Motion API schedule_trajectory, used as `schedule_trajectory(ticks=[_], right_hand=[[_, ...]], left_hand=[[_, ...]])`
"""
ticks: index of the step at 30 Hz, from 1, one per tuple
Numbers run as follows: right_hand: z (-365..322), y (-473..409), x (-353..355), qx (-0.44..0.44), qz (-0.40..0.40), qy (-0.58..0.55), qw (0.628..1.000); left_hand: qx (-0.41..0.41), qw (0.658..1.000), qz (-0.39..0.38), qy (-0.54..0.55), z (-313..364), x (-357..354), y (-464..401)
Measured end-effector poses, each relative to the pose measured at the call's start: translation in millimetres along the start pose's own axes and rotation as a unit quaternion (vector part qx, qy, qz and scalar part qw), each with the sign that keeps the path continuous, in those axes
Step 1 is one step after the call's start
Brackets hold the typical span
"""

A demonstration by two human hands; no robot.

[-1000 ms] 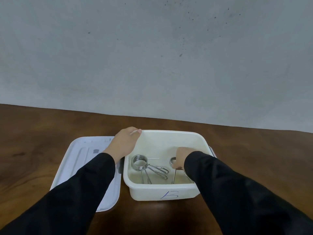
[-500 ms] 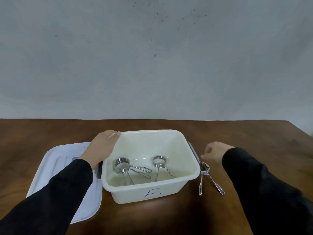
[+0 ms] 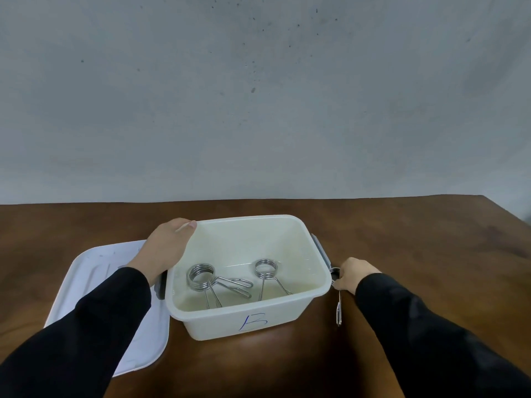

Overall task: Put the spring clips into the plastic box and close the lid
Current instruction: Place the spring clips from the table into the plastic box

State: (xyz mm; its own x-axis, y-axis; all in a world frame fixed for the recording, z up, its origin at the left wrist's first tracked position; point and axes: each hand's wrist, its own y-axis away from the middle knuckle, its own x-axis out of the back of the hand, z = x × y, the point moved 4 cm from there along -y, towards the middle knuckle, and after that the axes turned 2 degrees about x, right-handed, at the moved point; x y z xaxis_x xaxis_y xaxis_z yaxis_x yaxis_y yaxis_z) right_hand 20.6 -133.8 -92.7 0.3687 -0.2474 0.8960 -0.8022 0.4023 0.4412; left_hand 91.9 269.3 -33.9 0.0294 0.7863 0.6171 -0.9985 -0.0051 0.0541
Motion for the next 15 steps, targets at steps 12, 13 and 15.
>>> schedule_trajectory(ticks=[12, 13, 15], right_hand=[[-59.9, 95.5, 166.7, 0.176, 0.185, -0.163, 0.953], [-80.3, 108.1, 168.4, 0.207, 0.165, -0.17, 0.949], [-120.6, 121.2, 154.5, 0.246, 0.128, -0.125, 0.953]], left_hand=[[0.008, 1.0, -0.008, 0.012, 0.9, 0.2, 3.4], [0.011, 1.0, -0.008, 0.011, 1.1, 0.2, 3.1], [0.014, 1.0, -0.008, 0.015, 0.6, 0.2, 3.2]])
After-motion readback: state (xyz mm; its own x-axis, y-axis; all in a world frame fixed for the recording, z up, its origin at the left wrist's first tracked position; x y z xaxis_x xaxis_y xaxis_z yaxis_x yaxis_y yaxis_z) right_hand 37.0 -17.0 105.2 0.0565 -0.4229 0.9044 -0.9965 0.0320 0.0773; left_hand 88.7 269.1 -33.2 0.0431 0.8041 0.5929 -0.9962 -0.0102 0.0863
